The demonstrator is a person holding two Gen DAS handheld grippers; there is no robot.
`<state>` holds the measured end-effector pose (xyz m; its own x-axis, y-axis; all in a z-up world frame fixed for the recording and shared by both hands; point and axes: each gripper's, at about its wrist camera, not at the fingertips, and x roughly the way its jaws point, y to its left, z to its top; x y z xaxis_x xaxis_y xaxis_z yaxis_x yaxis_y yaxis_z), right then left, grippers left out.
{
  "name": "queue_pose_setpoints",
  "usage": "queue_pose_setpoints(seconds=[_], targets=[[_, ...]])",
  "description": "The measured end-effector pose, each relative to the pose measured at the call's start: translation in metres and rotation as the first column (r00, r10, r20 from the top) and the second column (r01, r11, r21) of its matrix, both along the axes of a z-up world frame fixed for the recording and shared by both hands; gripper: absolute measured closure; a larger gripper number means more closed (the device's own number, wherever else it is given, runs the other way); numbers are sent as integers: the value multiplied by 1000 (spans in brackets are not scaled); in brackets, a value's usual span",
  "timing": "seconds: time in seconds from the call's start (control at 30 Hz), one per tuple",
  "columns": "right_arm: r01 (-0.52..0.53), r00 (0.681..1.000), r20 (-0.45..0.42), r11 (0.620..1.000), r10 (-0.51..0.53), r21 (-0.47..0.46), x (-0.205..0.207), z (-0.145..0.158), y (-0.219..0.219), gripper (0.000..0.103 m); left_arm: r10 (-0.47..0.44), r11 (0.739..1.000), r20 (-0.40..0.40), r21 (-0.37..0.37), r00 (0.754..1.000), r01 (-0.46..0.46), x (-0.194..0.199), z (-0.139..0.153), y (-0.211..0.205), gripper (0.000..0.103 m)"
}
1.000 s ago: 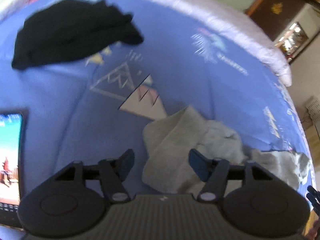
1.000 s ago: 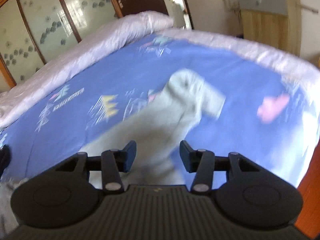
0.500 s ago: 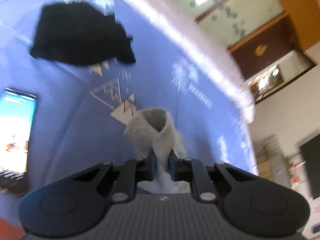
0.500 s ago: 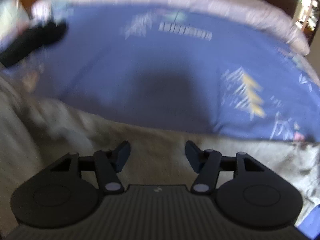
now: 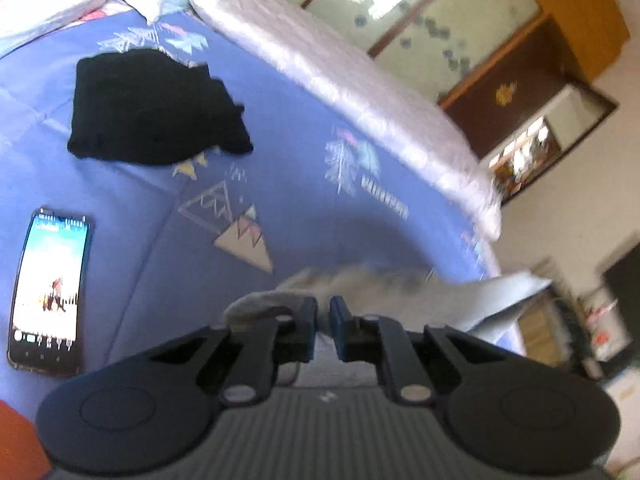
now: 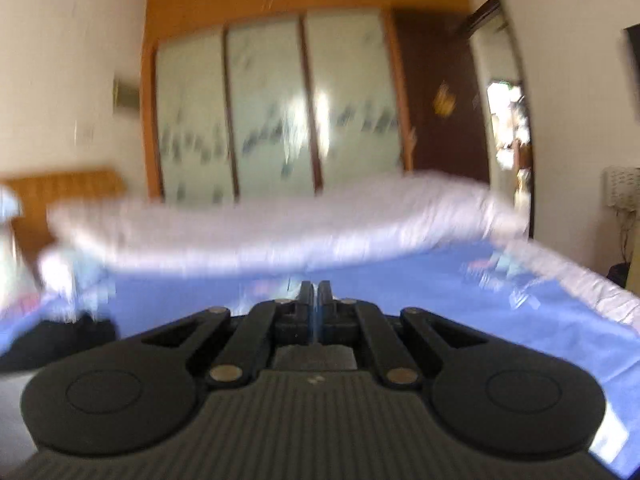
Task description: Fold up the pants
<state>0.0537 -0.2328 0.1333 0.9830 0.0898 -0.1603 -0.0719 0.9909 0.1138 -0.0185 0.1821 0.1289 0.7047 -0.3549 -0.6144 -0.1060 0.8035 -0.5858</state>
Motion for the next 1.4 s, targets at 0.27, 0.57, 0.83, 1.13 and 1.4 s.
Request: queue_pose_setpoints(seconds=[0.27, 0.57, 0.83, 1.13, 1.4], targets=[[140, 916, -350, 975, -194, -174, -73, -104, -43, 95, -95, 984, -271, 122, 958, 132, -10, -70, -23, 91], [-32, 939, -344, 997, 7, -68, 7, -63, -20, 41, 93, 977, -90, 200, 992, -73, 5, -33, 26, 49], [-279, 744, -645, 958, 174, -63, 149, -120, 62, 32, -111, 978, -211, 149, 971, 144, 56, -85, -18, 42], [-328, 774, -615, 926, 149, -188, 143, -122, 87, 98, -119, 968, -106, 209, 987, 139, 81, -47, 3, 88], [-68, 947, -322, 976, -2, -206, 220, -49, 93, 95, 82, 940, 121, 322, 989, -117, 203, 5, 5, 56]])
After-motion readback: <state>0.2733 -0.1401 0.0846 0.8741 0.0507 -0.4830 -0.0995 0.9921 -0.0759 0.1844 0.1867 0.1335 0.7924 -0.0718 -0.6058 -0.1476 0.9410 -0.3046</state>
